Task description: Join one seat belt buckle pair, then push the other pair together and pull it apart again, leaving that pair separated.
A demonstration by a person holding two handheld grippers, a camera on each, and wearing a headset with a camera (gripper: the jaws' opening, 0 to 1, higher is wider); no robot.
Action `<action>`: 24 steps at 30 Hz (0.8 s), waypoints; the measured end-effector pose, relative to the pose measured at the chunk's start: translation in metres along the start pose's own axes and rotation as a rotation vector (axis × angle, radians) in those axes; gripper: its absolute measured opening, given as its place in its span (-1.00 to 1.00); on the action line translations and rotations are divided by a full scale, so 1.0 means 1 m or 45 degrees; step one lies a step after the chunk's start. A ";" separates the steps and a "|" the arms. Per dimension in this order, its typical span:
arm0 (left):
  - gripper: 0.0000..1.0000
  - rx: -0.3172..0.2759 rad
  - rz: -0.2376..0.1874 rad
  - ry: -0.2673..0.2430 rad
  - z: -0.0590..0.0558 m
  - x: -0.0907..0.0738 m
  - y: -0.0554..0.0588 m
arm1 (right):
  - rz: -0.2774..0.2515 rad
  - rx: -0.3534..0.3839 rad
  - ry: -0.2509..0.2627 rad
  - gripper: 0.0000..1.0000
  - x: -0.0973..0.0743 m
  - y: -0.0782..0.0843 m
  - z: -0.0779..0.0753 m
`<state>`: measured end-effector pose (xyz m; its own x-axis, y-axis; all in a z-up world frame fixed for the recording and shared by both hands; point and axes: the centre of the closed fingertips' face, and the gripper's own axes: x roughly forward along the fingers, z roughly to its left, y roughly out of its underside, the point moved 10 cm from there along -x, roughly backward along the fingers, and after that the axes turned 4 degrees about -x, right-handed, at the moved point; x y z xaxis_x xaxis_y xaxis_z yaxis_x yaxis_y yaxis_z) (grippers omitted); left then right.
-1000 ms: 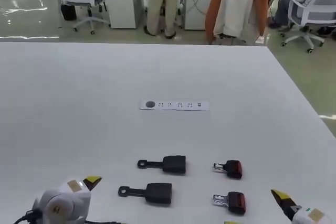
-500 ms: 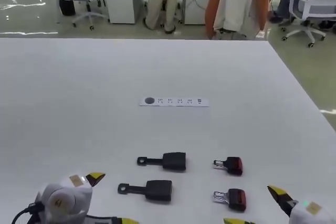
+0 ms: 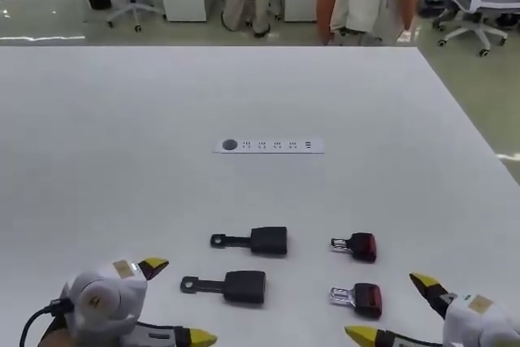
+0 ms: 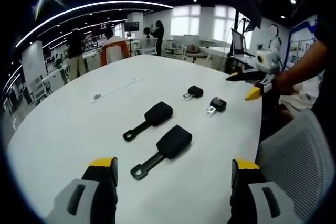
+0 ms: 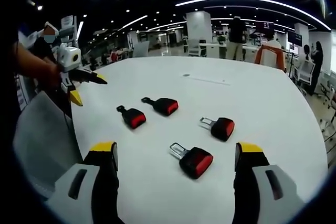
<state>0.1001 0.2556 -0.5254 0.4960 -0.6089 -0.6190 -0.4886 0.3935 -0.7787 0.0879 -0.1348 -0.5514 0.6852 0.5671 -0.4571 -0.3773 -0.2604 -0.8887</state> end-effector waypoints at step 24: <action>0.65 0.083 0.102 0.133 0.018 0.039 -0.005 | 0.104 -0.013 -0.148 0.76 0.029 0.004 -0.017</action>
<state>0.1349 0.2423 -0.5470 0.3780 -0.6410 -0.6680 -0.4741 0.4857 -0.7344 0.1167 -0.1329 -0.5691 0.5756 0.6303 -0.5210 -0.4220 -0.3167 -0.8495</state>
